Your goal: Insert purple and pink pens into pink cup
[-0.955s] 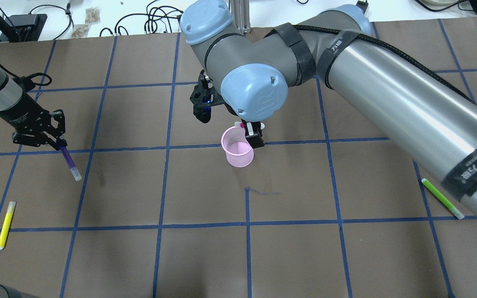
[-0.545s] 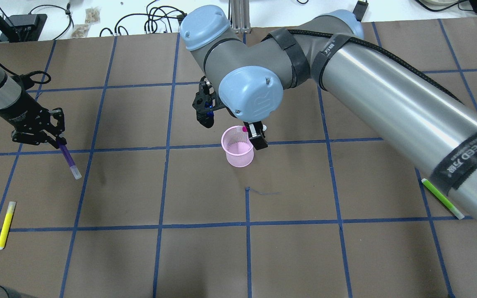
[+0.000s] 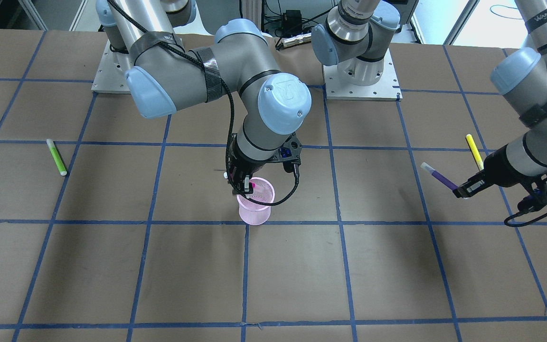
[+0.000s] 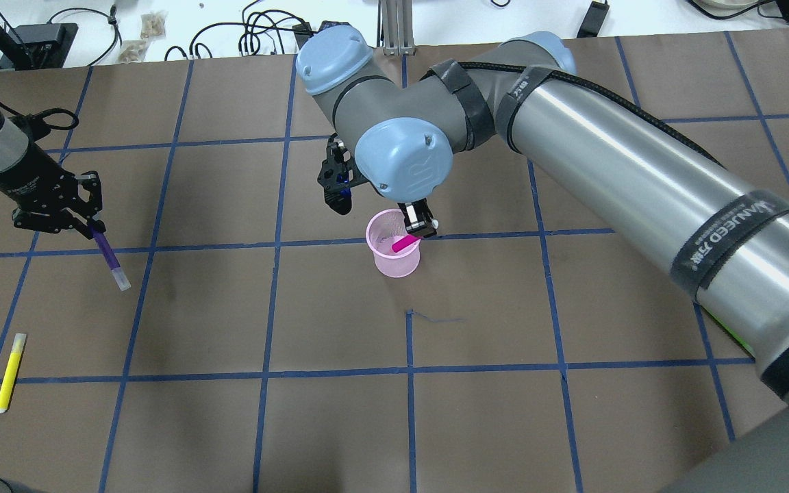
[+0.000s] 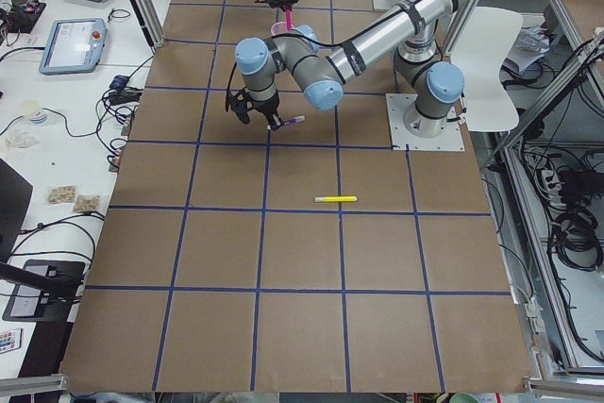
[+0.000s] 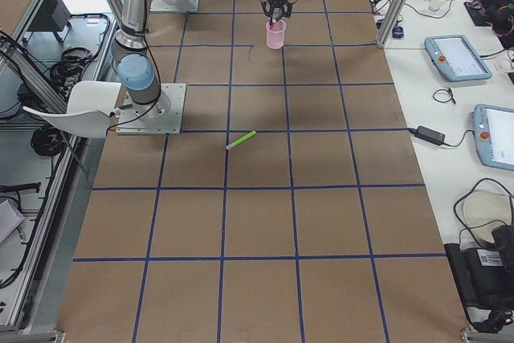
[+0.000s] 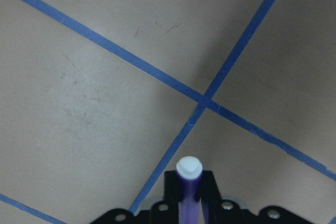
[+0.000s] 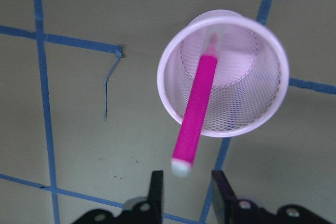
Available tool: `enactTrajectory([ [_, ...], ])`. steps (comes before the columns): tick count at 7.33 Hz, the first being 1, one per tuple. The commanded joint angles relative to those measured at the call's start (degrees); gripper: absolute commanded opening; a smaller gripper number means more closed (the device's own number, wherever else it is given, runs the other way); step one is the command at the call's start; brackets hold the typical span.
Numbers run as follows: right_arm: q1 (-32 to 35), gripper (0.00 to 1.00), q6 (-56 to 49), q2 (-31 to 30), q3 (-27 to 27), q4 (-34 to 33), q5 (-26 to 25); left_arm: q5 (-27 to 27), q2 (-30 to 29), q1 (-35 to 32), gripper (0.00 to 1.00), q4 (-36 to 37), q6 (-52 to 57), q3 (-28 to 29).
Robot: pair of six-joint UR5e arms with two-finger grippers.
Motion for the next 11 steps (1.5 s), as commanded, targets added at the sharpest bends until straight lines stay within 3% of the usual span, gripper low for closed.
enactTrajectory([
  [1, -1.60, 1.00, 0.39, -0.60, -5.73, -0.47, 0.50, -0.17, 1.13, -0.09, 0.00, -0.04, 0.22, 1.36],
  [3, -11.40, 1.00, 1.97, -2.70, -8.04, 0.40, 2.42, -2.63, 3.67, -2.62, 0.00, -0.04, -0.30, 3.82],
  [4, -17.11, 1.00, 7.11, -5.76, -8.74, 0.14, 8.27, -2.20, 4.38, -8.30, 0.00, 1.18, -0.57, 5.57],
  [6, -25.92, 1.00, 11.81, -12.09, -7.96, 2.41, 9.03, -0.63, 3.87, -20.60, 0.00, 10.38, -10.43, 6.55],
  [7, -28.13, 1.00, 20.18, -13.51, -7.87, 7.82, 12.34, -0.62, 3.16, -25.18, 0.00, 13.73, -17.64, 6.47],
  [9, -28.24, 1.00, 39.34, -16.24, -7.08, 8.84, 12.90, -0.53, 2.98, -31.97, 0.00, 16.30, -29.87, 6.20],
  [11, -28.07, 1.00, 42.31, -17.30, -6.20, 8.84, 13.07, 2.34, 2.72, -37.77, 0.00, 18.14, -40.96, 4.63],
])
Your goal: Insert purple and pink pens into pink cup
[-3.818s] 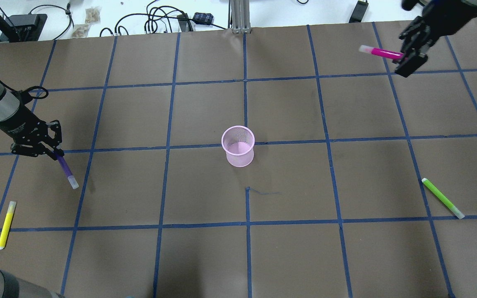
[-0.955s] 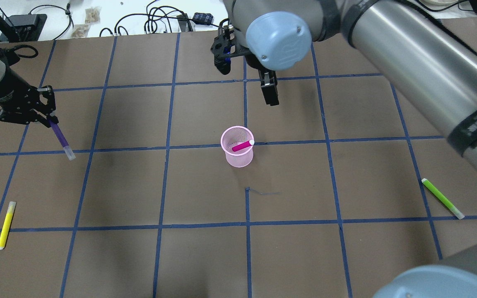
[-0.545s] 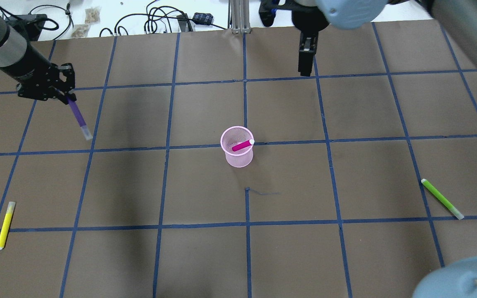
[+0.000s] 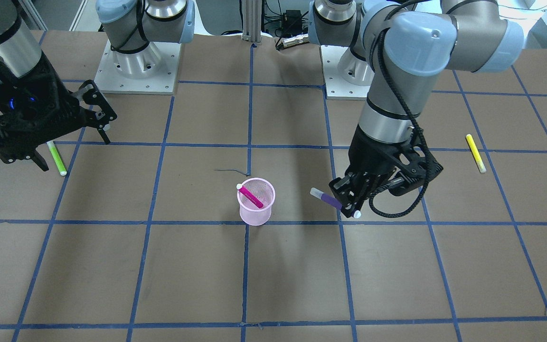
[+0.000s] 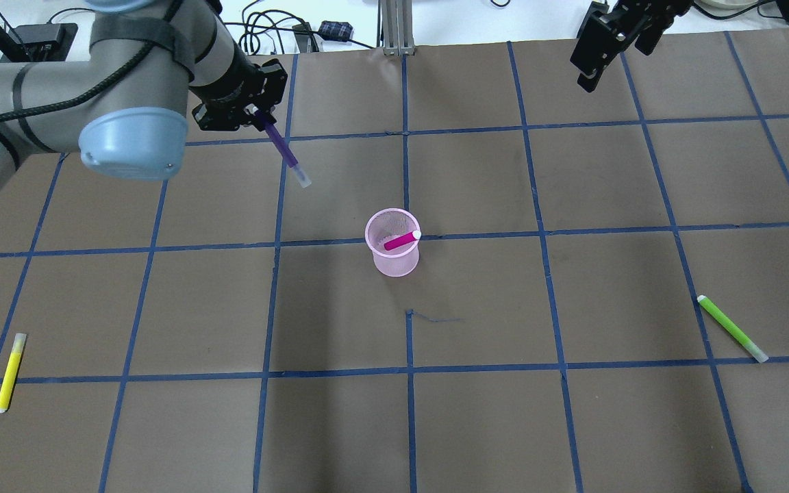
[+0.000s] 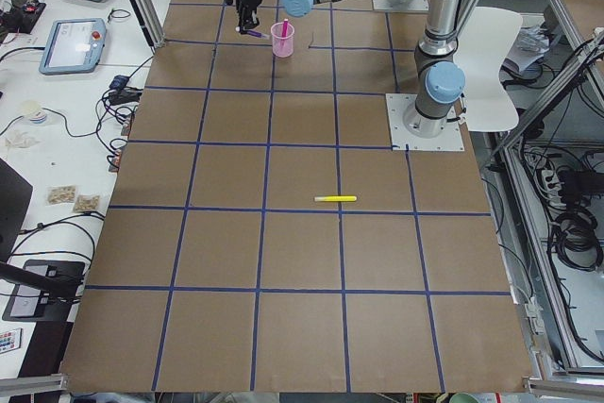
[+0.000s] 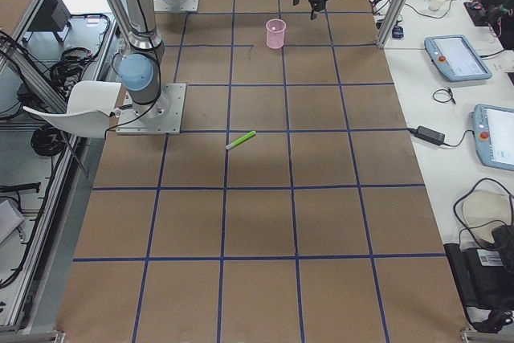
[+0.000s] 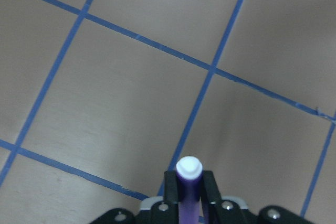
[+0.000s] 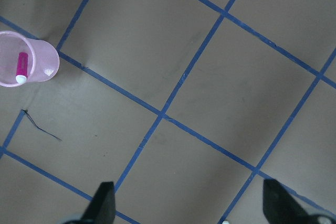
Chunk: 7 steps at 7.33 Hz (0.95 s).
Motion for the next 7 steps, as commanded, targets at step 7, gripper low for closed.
enactTrajectory([
  [7, 0.34, 1.00, 2.68, -1.54, 3.11, -0.58, 0.58, 15.80, -2.02, -14.63, 0.00, 13.54, -25.68, -7.85],
])
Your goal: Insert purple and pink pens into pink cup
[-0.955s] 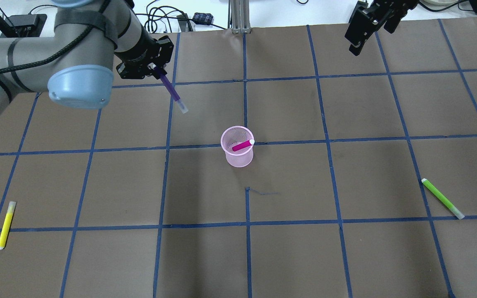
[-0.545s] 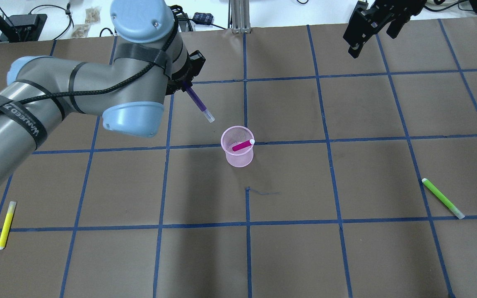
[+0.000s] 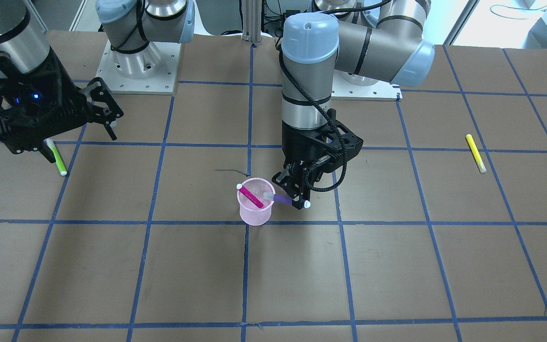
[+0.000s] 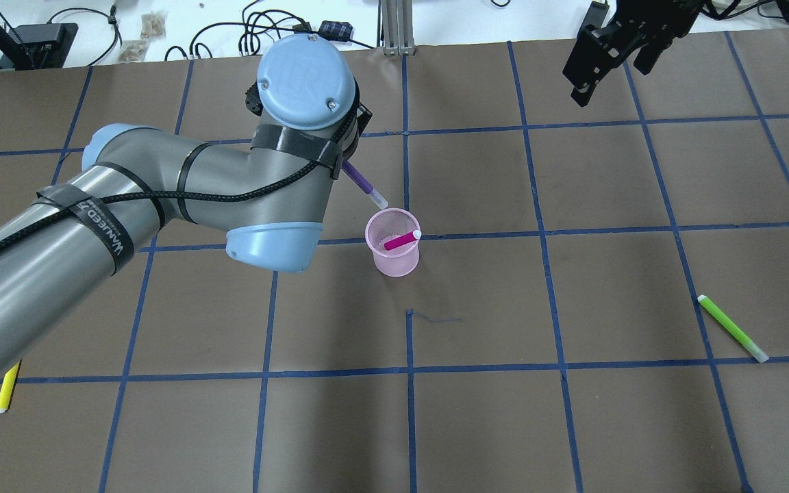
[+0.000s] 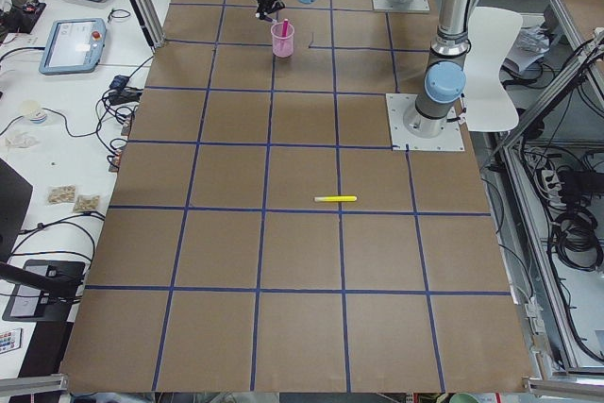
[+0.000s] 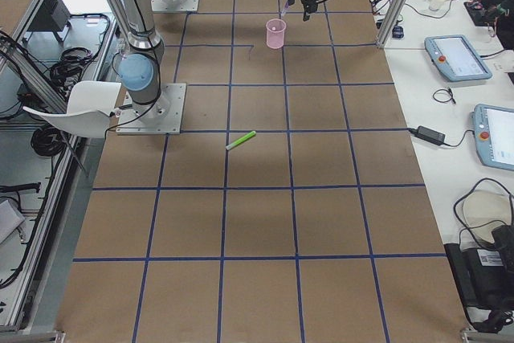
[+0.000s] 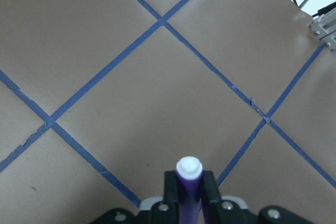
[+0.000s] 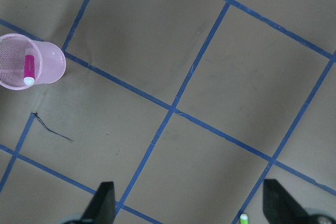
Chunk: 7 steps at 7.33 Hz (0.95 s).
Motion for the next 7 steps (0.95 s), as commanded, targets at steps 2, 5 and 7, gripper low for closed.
enactTrajectory([
  [2, 0.03, 1.00, 0.02, -0.10, 0.11, -0.09, 0.01, 1.05, -1.21, -1.30, 0.00, 0.22, -2.79, -1.59],
  [5, 0.03, 1.00, 0.01, -0.10, 0.11, -0.09, 0.01, 0.70, -1.31, -3.23, 0.00, 0.31, -2.54, -3.18],
  [7, 0.03, 1.00, 0.10, -0.10, 0.11, -0.09, 0.10, 0.61, -1.66, -3.23, 0.00, 0.22, -2.63, -3.35],
])
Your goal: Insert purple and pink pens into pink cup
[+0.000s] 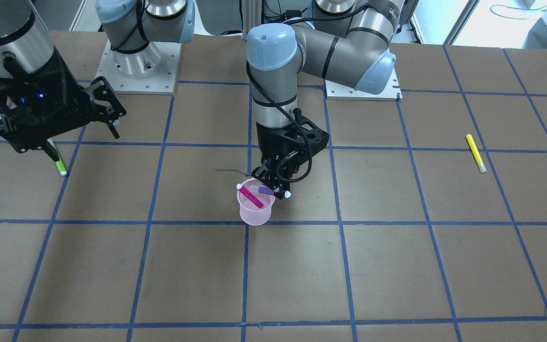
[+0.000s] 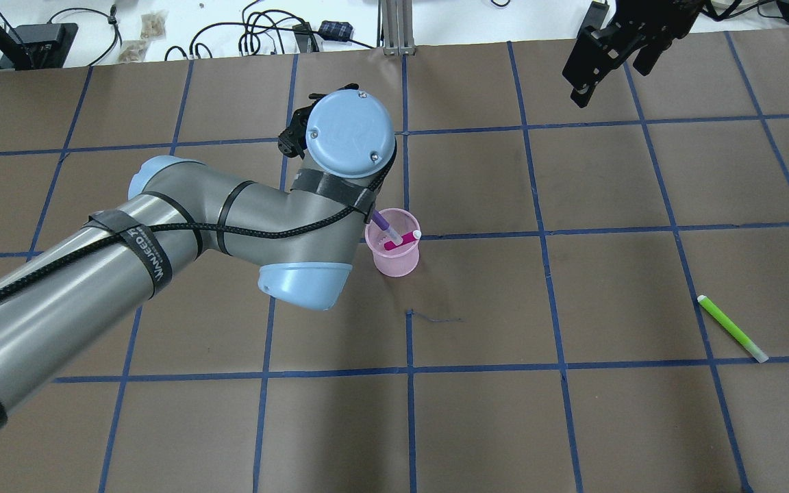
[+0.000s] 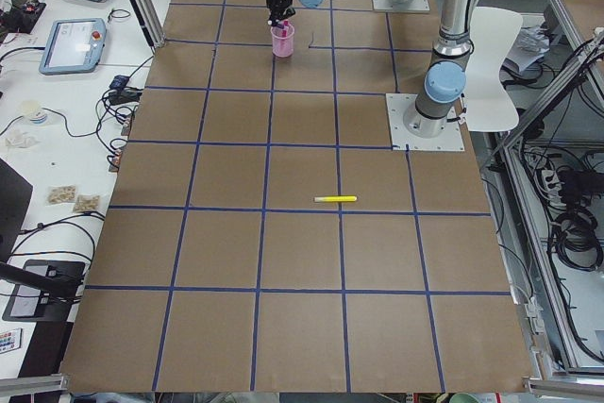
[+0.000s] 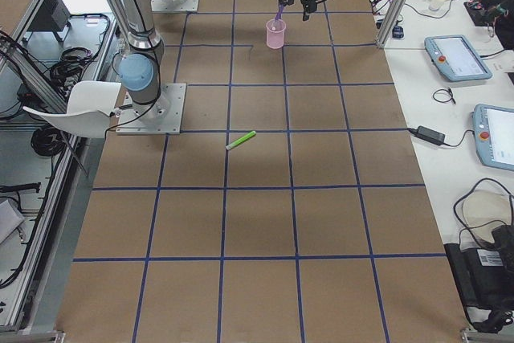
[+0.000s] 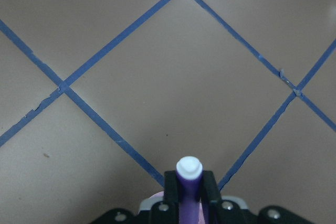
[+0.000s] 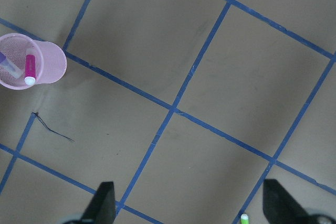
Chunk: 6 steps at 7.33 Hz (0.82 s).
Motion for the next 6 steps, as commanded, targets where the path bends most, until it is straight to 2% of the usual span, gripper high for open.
enactTrajectory([
  [1, 0.00, 1.00, 0.03, 0.00, 0.00, -0.01, 0.03, 0.00, -0.16, -0.13, 0.00, -0.03, 0.09, -0.22],
  [2, 0.00, 1.00, 0.03, 0.00, 0.00, 0.08, 0.03, 0.18, -0.50, -0.05, 0.11, -0.03, -0.08, -0.22],
  [3, 0.00, 1.00, 0.03, 0.00, 0.00, -0.01, 0.03, 0.18, -0.59, -0.13, 0.31, -0.03, -0.09, -0.13],
  [4, 0.00, 1.00, -0.06, 0.00, 0.09, -0.01, 0.03, 0.27, -0.77, -0.13, 0.59, -0.03, -0.09, -0.13],
  [5, 0.00, 1.00, 0.03, 0.00, 0.00, 0.08, 0.03, -0.26, -0.77, -0.13, 0.76, 0.06, -0.35, -0.13],
  [6, 0.00, 1.00, -0.06, 0.00, 0.00, 0.08, -0.06, -0.26, -0.60, -0.13, 0.84, 0.24, 0.00, 0.22],
])
